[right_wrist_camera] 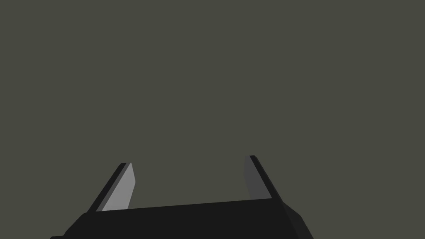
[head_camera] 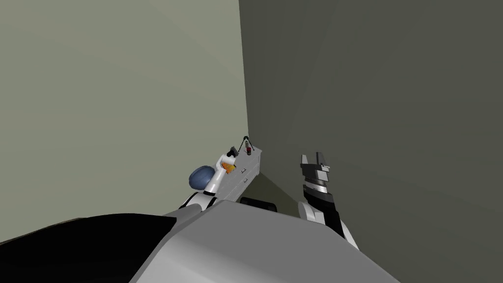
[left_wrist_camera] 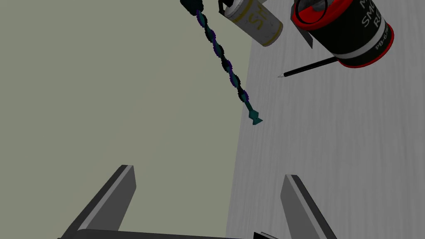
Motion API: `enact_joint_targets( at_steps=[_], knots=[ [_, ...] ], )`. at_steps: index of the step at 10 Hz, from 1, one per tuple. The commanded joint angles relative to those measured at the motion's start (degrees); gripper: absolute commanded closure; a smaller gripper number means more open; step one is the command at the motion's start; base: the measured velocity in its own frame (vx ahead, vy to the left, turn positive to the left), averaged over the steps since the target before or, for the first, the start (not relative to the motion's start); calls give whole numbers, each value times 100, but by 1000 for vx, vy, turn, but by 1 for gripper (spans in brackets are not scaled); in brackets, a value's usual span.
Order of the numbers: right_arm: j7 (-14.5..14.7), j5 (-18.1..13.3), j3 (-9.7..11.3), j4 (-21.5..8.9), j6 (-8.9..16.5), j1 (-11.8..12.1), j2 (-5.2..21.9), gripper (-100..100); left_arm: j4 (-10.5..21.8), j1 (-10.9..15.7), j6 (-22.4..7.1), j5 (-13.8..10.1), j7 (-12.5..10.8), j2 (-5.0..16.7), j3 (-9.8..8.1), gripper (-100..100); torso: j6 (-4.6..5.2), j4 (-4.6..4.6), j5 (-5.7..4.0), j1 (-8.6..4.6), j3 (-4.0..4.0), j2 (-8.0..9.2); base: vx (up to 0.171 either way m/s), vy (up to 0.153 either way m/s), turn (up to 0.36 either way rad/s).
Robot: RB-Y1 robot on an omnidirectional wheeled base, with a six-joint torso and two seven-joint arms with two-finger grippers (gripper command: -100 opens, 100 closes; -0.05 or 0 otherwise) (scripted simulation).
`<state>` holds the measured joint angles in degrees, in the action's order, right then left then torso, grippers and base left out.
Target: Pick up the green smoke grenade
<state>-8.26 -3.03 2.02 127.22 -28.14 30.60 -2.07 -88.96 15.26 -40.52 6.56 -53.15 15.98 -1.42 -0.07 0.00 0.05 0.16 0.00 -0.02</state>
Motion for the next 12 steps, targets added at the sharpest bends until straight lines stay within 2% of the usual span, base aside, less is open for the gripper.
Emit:
enact_joint_targets(
  at_steps=[1, 2, 3, 4, 5, 7, 8, 9, 10, 11, 12],
  knots=[
    [0, 0, 0, 0, 0, 0, 0, 0, 286, 286, -286, -20, -286, 119, -52, -100, 0, 0, 0, 0, 0, 0, -58, 11, -285],
    [0, 0, 0, 0, 0, -1, 0, 0, 423, 318, -410, -20, -306, 119, -52, -100, 4, 1, -1, -2, 2, 4, -45, 20, -169],
    [0, 0, 0, 0, 0, 0, 0, 0, 585, 534, -594, -40, -535, 229, -97, -100, -1, 1, 0, 2, 1, 1, -48, 15, -348],
    [0, 0, 0, 0, 0, -1, 0, 0, 752, 571, -724, -40, -558, 229, -97, -100, 6, 1, -1, -2, 1, 1, -43, 20, -153],
    [0, 0, 0, 0, 0, 1, 0, 0, 892, 807, -935, -62, -798, 342, -143, -100, -3, 0, 0, 3, 0, 0, -35, 18, -262],
    [0, 0, 0, 0, 0, 1, 0, 0, 1083, 816, -1023, -62, -801, 342, -143, -100, -3, -1, 1, 3, -3, -5, -19, 13, -64],
    [0, 0, -1, 0, 0, 1, 0, 0, 1333, 1051, -1304, -85, -1034, 459, -190, -100, -5, -2, 1, 2, -6, -11, -15, 2, -225],
    [0, 0, 0, 0, 0, 0, 0, 0, 1415, 1051, -1308, -85, -1034, 459, -190, -100, 2, -2, -1, -2, -7, -12, -15, 8, -195],
    [0, 0, 0, 0, 0, 1, 0, 0, 1629, 1276, -1550, -110, -1256, 579, -237, -100, -2, -2, 0, -1, -6, -12, -15, 8, -303],
    [0, 0, 0, 0, 0, 0, 0, 0, 1744, 1276, -1576, -110, -1256, 579, -237, -100, 2, -2, -1, -1, -6, -12, -13, 10, -157],
    [0, 0, -1, 0, 0, 1, 0, 0, 1970, 1488, -1786, -136, -1467, 702, -284, -100, -4, -3, 0, 1, -7, -13, -10, 1, -281]
  ],
)
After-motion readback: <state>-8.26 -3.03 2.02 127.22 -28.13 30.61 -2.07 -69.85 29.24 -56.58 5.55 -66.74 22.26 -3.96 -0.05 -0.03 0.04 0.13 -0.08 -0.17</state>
